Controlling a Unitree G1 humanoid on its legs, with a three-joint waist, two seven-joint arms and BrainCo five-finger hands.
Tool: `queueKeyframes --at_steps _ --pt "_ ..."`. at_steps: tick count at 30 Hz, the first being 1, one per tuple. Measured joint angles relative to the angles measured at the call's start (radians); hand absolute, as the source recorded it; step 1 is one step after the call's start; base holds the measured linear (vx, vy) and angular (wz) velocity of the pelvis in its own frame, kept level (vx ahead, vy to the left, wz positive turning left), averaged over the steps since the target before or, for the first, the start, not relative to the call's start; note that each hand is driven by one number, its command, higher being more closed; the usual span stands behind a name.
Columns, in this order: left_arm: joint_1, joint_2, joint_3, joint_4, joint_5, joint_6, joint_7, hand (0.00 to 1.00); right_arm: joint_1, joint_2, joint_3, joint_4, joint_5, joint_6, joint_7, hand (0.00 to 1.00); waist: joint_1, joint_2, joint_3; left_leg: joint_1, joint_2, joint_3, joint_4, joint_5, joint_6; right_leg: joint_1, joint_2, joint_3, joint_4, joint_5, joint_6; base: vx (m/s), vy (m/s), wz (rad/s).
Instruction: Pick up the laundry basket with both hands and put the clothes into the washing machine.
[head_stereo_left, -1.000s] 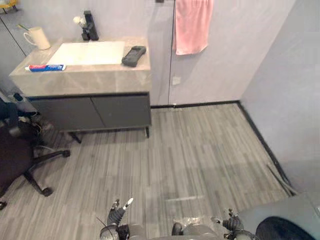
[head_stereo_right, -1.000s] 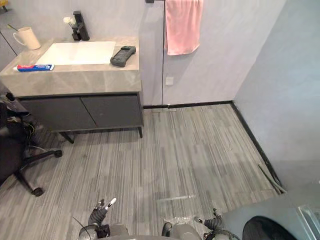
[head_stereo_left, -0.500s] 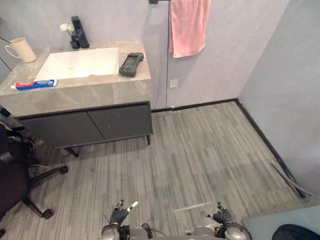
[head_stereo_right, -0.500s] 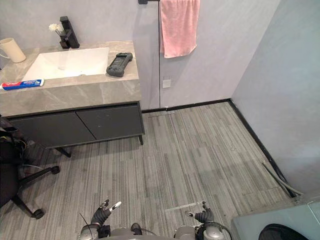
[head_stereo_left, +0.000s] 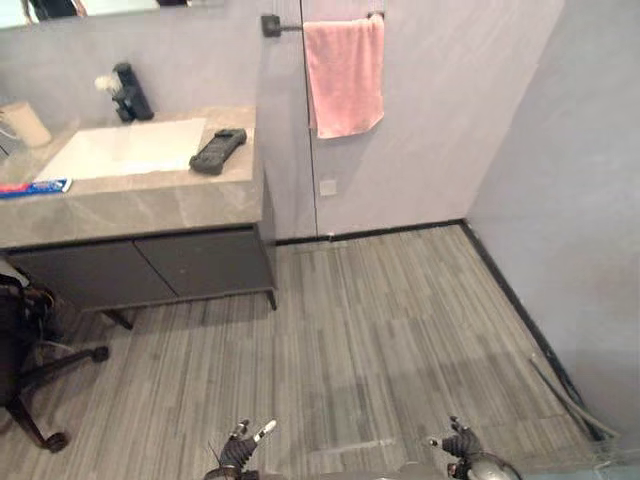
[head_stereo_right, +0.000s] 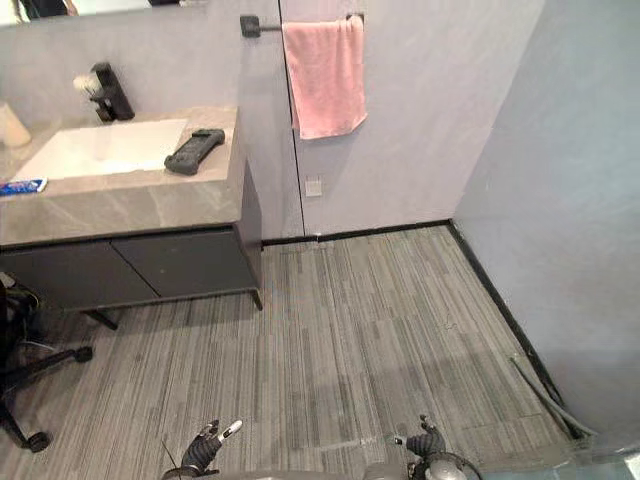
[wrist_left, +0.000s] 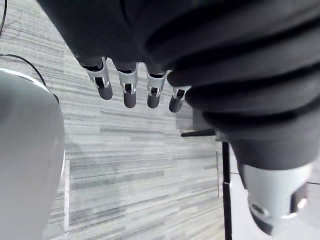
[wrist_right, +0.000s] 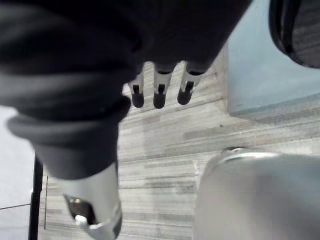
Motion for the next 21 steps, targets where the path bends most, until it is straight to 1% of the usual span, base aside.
queueKeyframes --at_steps 1,2,3,4,5,6,7,8,9,10,11,12,13,15,17,21 --pt "-0.001 0.004 0.008 -0.004 -0.009 0.000 0.011 0.00 0.002 0.002 0.011 0.003 -0.010 0.000 -0.001 0.00 -0.003 -0.009 -0.003 -0.043 0.019 0.012 0.034 0.048 0.067 0.009 0.014 -0.029 -0.013 -0.004 -0.022 -0.09 -0.238 0.54" --pt "-0.002 0.006 0.018 -0.004 -0.012 0.001 0.013 0.00 0.004 0.004 0.013 0.008 -0.019 0.000 -0.002 0.00 -0.003 -0.022 -0.002 -0.056 0.025 0.032 0.034 0.083 0.114 0.019 0.016 -0.045 -0.032 0.001 -0.032 -0.11 -0.235 0.61" --pt "-0.005 0.009 0.034 -0.015 -0.031 0.000 0.018 0.00 0.018 0.006 0.028 0.009 -0.036 0.000 -0.002 0.00 0.003 -0.048 0.005 -0.067 0.035 0.080 0.037 0.121 0.181 0.043 0.030 -0.066 -0.074 0.020 -0.060 -0.08 -0.244 0.41" --pt "-0.014 0.010 0.043 -0.030 -0.039 0.000 0.026 0.00 0.020 0.012 0.029 0.015 -0.036 0.002 -0.004 0.00 0.012 -0.060 0.024 -0.081 0.035 0.097 0.139 0.053 0.173 0.063 0.045 -0.074 -0.096 0.032 -0.078 -0.10 -0.245 0.21" --pt "-0.014 0.009 0.047 -0.030 -0.038 0.002 0.028 0.00 0.020 0.010 0.025 0.021 -0.035 0.007 -0.015 0.00 0.019 -0.057 0.027 -0.082 0.007 0.096 0.223 -0.035 0.153 0.072 0.051 -0.072 -0.105 0.039 -0.089 -0.07 -0.171 0.01" --pt "-0.009 0.007 0.045 -0.029 -0.038 0.005 0.027 0.00 0.021 0.009 0.024 0.021 -0.034 0.009 -0.022 0.00 0.019 -0.054 0.029 -0.082 -0.012 0.093 0.247 -0.072 0.150 0.075 0.052 -0.071 -0.109 0.042 -0.092 -0.06 -0.076 -0.03" --pt "-0.006 0.000 0.044 -0.029 -0.038 0.007 0.028 0.00 0.026 0.007 0.019 0.021 -0.032 0.010 -0.027 0.00 0.012 -0.048 0.033 -0.081 -0.044 0.081 0.271 -0.121 0.142 0.080 0.051 -0.070 -0.117 0.046 -0.095 -0.06 -0.006 0.06" --pt "-0.003 -0.010 0.044 -0.029 -0.038 0.007 0.028 0.00 0.031 0.007 -0.010 0.035 -0.027 0.011 -0.030 0.00 0.005 -0.037 0.039 -0.077 -0.087 0.068 0.270 -0.171 0.119 0.086 0.049 -0.071 -0.130 0.055 -0.090 -0.06 0.027 0.06" --pt "-0.002 -0.012 0.042 -0.029 -0.038 0.008 0.027 0.00 0.035 0.007 -0.022 0.041 -0.022 0.014 -0.031 0.00 0.002 -0.032 0.041 -0.073 -0.107 0.061 0.264 -0.191 0.116 0.084 0.047 -0.072 -0.131 0.059 -0.085 -0.06 0.077 0.05" --pt "-0.001 -0.015 0.039 -0.029 -0.039 0.009 0.028 0.00 0.043 0.015 -0.058 0.040 -0.011 0.014 -0.040 0.00 0.001 -0.021 0.048 -0.044 -0.124 0.058 0.221 -0.218 0.113 0.084 0.046 -0.071 -0.132 0.067 -0.074 -0.04 0.098 0.02" --pt "0.000 -0.020 0.040 -0.029 -0.038 0.015 0.027 0.00 0.047 0.016 -0.075 0.040 -0.001 0.015 -0.043 0.00 0.002 -0.016 0.050 -0.008 -0.143 0.054 0.149 -0.242 0.099 0.083 0.046 -0.069 -0.135 0.072 -0.063 -0.04 0.095 0.03" --pt "-0.003 -0.020 0.044 -0.029 -0.038 0.019 0.027 0.00 0.048 0.023 -0.083 0.041 0.003 0.017 -0.042 0.00 0.002 -0.018 0.049 0.009 -0.164 0.059 0.103 -0.241 0.103 0.086 0.033 -0.061 -0.146 0.081 -0.055 -0.05 0.130 -0.02" --pt "-0.002 -0.019 0.061 -0.029 -0.038 0.018 0.027 0.00 0.054 0.027 -0.085 0.040 0.005 0.016 -0.042 0.00 0.002 -0.026 0.046 0.017 -0.184 0.061 0.074 -0.230 0.118 0.089 0.021 -0.056 -0.176 0.102 -0.048 -0.03 0.111 -0.05" --pt "-0.003 -0.019 0.076 -0.025 -0.038 0.018 0.026 0.00 0.055 0.033 -0.091 0.040 0.005 0.017 -0.042 0.00 0.003 -0.027 0.048 0.019 -0.201 0.067 0.066 -0.224 0.125 0.112 0.010 -0.051 -0.219 0.133 -0.039 0.01 0.115 -0.05" --pt "-0.002 -0.009 0.077 -0.018 -0.037 0.018 0.024 0.00 0.065 0.040 -0.104 0.040 0.013 0.017 -0.042 0.00 0.002 -0.026 0.049 0.046 -0.214 0.076 0.056 -0.222 0.128 0.137 0.001 -0.041 -0.249 0.147 -0.032 0.02 0.098 -0.05" --pt "-0.002 0.003 0.076 -0.005 -0.036 0.018 0.011 0.00 0.065 0.041 -0.102 0.040 0.013 0.015 -0.040 0.00 0.000 -0.027 0.047 0.062 -0.219 0.087 0.038 -0.221 0.130 0.144 -0.002 -0.036 -0.268 0.154 -0.030 -0.01 0.017 -0.08"
